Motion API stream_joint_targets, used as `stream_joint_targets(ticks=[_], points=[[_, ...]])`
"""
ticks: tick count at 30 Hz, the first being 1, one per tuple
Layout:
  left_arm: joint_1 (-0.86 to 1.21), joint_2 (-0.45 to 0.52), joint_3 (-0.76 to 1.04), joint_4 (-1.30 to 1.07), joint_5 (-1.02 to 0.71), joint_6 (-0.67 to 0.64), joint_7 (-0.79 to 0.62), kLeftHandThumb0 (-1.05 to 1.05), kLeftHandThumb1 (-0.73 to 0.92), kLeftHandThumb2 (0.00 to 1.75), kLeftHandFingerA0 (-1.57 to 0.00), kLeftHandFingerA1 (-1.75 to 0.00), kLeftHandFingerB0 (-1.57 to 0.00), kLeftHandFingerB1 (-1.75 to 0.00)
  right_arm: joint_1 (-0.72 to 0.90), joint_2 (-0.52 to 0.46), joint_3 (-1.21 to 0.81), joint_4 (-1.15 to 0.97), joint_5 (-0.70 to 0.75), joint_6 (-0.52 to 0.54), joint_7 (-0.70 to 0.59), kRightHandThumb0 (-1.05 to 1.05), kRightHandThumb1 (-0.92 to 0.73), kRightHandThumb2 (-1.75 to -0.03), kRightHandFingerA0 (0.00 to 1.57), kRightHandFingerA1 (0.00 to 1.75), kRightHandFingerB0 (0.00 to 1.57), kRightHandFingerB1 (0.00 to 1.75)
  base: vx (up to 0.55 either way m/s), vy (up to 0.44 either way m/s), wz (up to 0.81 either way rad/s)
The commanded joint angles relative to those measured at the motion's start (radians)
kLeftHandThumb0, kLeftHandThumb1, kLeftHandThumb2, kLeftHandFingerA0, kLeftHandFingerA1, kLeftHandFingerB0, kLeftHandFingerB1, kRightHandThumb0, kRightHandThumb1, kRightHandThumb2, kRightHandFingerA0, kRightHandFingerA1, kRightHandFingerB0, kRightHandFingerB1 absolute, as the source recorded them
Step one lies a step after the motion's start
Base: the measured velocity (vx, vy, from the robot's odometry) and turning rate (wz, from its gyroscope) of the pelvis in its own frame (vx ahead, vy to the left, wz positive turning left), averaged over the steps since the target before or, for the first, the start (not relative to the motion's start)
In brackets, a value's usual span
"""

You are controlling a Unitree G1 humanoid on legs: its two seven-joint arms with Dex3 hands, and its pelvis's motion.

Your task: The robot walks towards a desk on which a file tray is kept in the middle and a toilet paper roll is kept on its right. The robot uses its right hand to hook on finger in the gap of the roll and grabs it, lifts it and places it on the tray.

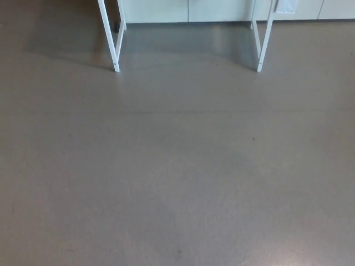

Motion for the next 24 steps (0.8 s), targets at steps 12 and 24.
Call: stream_joint_targets(ticks=[12,24], points=[[0.000,0.016,-0.021,-0.005,0.009,-0.047,-0.023,-0.96,0.72,1.07,-0.10,-1.08,-0.12,-1.05,-0.014,-0.021,0.019,0.009,0.002,-0.024,0.025,-0.69,-0.64,-0.62,0.09,0.26,0.13,0.23,0.25,0.173,-0.09],[-0.031,0.015,-0.002,0.005,-0.032,-0.006,-0.009,-0.68,0.65,1.37,-0.08,-0.75,0.00,-0.69,-0.040,-0.017,0.016,0.001,-0.004,0.010,0.027,-0.72,-0.51,-0.85,0.05,0.35,0.10,0.36,0.34,-0.135,0.23]])
